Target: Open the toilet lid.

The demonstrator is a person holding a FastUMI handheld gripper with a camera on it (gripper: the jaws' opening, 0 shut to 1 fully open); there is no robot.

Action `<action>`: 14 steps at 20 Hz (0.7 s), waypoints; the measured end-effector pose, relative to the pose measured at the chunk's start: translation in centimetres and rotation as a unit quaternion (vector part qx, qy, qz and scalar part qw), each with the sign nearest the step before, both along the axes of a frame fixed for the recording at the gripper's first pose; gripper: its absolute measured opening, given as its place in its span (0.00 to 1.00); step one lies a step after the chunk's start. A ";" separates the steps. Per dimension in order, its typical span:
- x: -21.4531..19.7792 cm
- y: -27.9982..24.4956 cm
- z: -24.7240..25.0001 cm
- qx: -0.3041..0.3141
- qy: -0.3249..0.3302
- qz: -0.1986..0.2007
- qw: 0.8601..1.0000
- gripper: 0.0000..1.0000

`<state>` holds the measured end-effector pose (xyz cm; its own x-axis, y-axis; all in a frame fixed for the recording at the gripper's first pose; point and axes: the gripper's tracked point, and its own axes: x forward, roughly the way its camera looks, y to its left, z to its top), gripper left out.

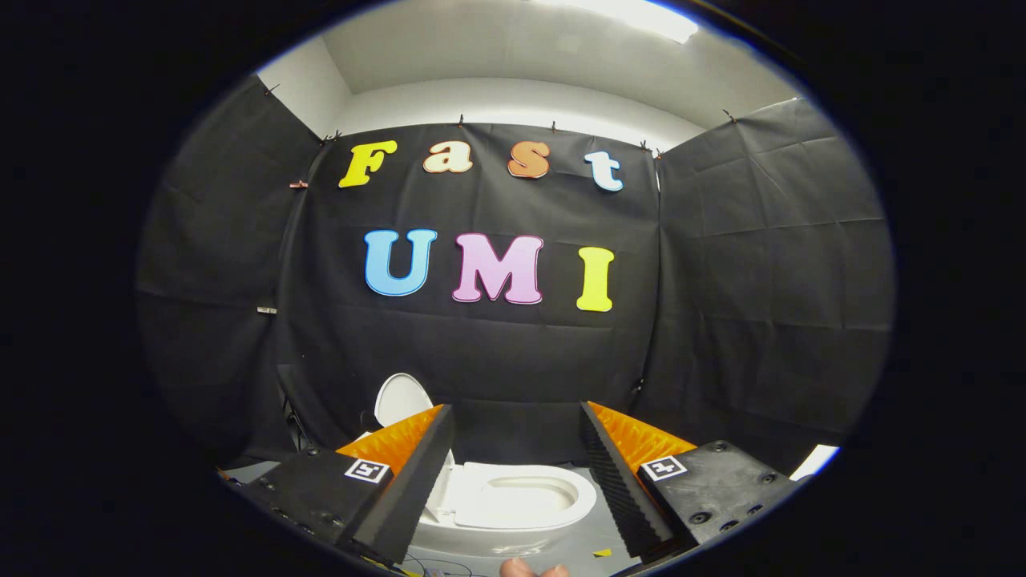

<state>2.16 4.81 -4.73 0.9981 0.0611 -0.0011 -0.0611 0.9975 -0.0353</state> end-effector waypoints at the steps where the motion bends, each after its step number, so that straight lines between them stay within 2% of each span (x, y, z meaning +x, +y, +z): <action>1: 0.0 0.0 -0.1 0.000 0.001 0.000 1.000 0.98; 14: -0.1 -0.2 -0.1 0.000 0.001 -0.002 1.000 0.98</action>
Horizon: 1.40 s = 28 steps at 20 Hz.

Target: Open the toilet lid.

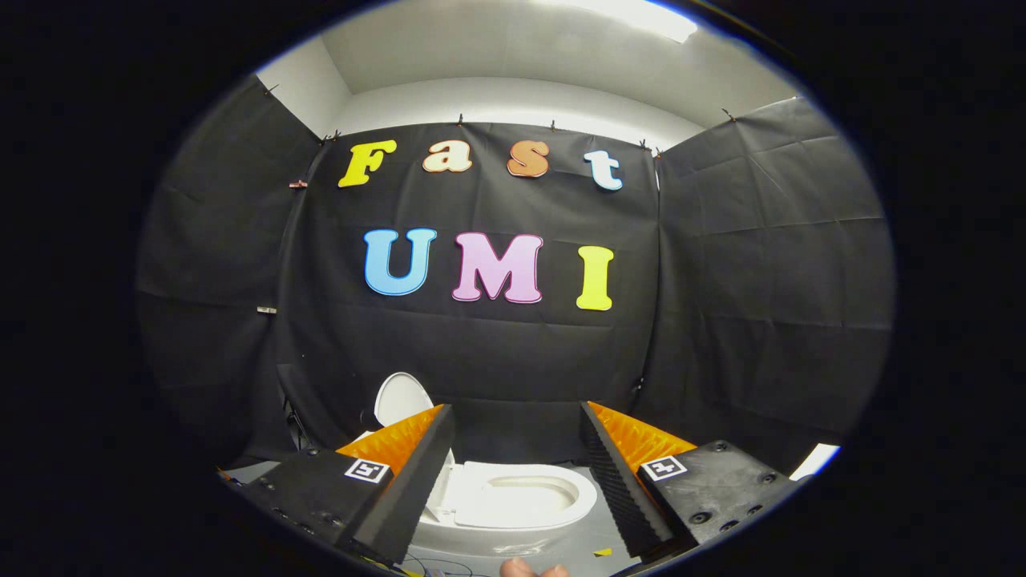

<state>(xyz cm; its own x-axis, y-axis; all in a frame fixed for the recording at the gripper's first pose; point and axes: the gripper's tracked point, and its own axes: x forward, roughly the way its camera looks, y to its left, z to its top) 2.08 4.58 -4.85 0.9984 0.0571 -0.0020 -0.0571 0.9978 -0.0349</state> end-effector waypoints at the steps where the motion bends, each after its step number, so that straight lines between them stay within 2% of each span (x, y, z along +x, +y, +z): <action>1: 0.0 -0.1 0.0 0.000 0.000 -0.001 1.000 0.98; 28: 0.2 0.3 0.1 -0.001 0.001 0.002 1.000 0.98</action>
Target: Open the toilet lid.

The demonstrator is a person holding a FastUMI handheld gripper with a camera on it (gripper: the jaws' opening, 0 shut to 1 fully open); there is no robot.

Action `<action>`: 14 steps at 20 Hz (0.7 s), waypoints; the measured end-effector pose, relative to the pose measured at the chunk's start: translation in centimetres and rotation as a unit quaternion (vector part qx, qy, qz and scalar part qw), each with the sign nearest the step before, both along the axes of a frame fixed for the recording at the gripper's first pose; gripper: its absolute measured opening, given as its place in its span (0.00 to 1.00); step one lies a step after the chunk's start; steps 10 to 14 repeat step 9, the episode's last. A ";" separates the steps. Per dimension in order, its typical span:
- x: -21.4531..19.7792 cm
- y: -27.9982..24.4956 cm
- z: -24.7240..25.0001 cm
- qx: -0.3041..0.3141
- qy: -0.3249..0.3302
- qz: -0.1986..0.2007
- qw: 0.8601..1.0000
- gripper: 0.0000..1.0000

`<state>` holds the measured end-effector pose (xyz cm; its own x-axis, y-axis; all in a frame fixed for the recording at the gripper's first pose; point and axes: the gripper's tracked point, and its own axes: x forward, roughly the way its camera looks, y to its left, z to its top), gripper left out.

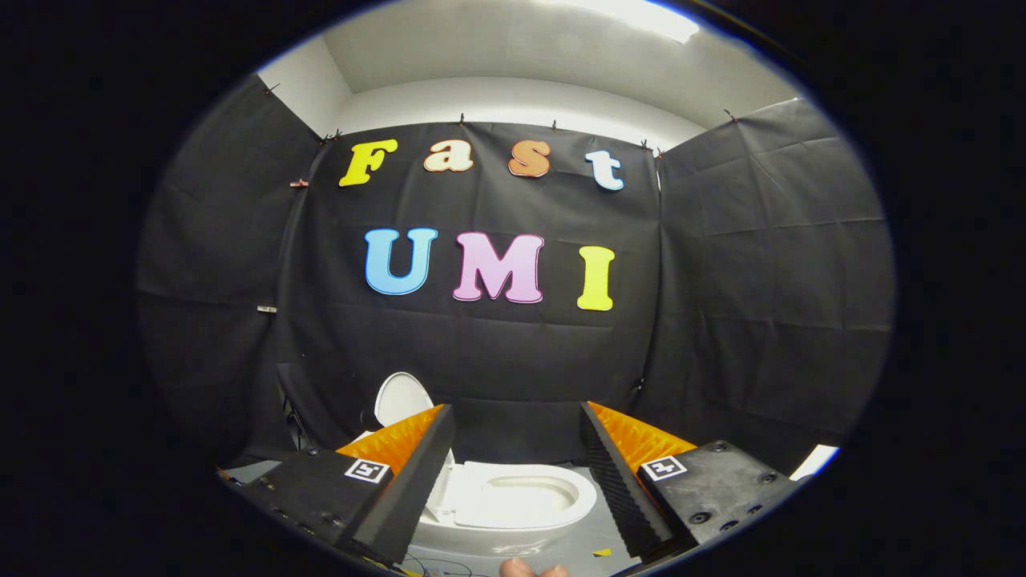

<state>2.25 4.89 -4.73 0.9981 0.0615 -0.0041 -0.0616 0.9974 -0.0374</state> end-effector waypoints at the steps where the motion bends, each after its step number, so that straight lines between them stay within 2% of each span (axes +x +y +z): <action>1: 0.0 0.0 0.0 0.000 0.000 0.000 1.000 0.98; 14: 0.0 -0.2 0.1 0.002 -0.001 0.000 1.000 0.98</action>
